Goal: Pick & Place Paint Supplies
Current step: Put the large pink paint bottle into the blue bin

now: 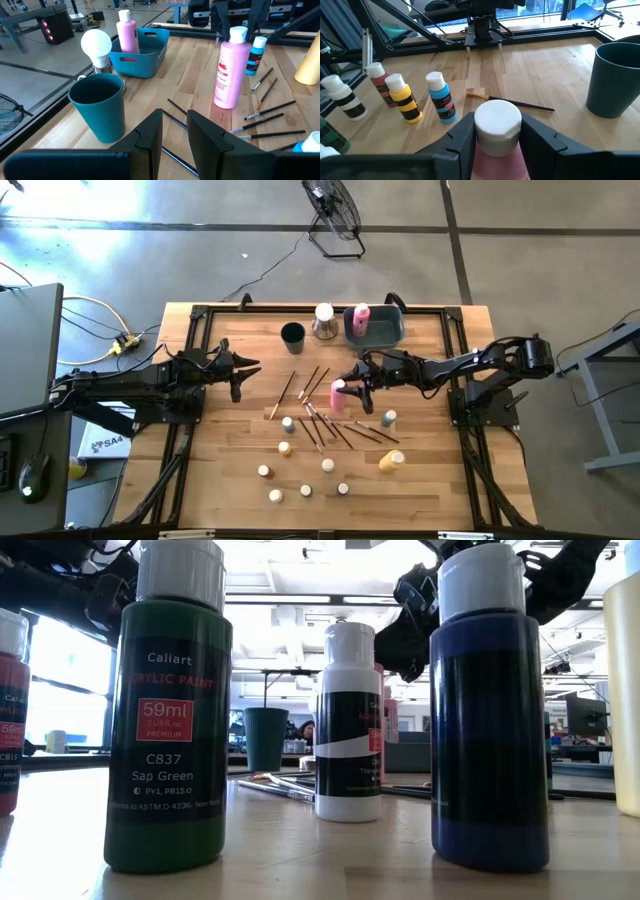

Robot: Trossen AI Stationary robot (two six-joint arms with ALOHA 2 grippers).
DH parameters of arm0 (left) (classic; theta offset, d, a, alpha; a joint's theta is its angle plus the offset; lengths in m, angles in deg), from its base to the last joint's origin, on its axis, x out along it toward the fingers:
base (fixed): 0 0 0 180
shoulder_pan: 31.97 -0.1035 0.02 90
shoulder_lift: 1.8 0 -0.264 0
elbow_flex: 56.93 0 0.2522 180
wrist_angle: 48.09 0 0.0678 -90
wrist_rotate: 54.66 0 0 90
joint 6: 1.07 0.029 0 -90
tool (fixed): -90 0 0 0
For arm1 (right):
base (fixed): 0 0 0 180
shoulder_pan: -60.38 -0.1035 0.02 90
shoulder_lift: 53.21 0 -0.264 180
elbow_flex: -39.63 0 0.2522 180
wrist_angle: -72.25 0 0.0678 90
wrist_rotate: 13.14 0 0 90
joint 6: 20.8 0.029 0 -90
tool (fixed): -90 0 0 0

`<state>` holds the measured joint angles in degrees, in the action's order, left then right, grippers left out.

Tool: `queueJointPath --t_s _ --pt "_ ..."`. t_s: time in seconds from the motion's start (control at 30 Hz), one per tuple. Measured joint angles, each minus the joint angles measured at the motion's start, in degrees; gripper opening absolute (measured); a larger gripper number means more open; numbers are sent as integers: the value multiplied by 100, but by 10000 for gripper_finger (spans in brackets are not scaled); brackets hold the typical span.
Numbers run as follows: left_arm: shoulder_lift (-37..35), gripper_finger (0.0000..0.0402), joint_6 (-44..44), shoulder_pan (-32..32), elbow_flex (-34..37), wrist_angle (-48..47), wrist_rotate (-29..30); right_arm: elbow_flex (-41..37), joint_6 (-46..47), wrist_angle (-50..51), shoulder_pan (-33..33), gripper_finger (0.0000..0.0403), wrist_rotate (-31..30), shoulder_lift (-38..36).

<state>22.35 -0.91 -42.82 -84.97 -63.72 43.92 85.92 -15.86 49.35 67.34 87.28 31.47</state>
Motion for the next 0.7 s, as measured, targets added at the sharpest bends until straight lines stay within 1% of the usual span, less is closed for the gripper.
queueJointPath --t_s 0.27,0.47,0.7 --pt "0 86 0 0 0 0 16 0 4 2 0 129 17 0" --pt "-1 86 -2 0 0 -2 15 0 1 -5 0 121 13 0" --pt "-1 86 -2 0 0 -34 11 -9 12 -67 8 123 17 -46"
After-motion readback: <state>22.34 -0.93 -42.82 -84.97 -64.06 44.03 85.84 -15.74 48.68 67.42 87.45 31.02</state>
